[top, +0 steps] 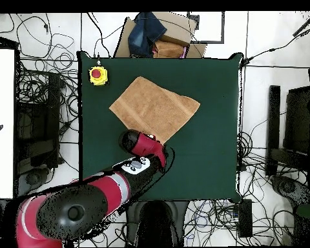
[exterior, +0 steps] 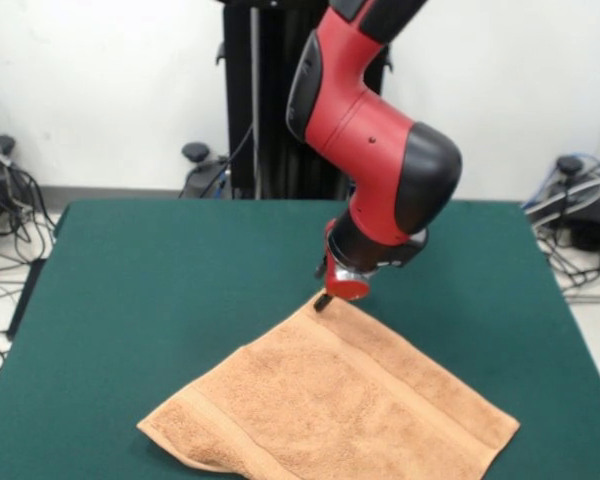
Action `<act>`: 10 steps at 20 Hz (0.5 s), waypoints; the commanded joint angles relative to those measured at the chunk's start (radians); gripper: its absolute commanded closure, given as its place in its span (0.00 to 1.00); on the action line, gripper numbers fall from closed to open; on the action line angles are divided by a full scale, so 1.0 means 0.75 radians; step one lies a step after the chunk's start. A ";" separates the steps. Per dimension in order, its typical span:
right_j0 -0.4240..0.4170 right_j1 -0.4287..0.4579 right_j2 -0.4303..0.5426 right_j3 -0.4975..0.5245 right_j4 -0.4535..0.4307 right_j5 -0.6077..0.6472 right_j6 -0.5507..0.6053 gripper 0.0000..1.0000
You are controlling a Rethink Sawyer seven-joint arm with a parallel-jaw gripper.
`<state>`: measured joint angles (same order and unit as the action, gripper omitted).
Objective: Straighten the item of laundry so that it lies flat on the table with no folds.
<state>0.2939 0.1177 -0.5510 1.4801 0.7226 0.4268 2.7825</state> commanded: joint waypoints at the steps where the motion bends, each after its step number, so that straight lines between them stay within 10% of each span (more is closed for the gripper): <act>1: -0.061 -0.068 0.255 0.141 0.046 -0.072 0.205 0.00; 10: -0.005 -0.011 0.170 0.027 0.036 -0.003 0.264 0.00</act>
<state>0.2828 0.0753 -0.5342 1.5392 0.7224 0.4268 2.7825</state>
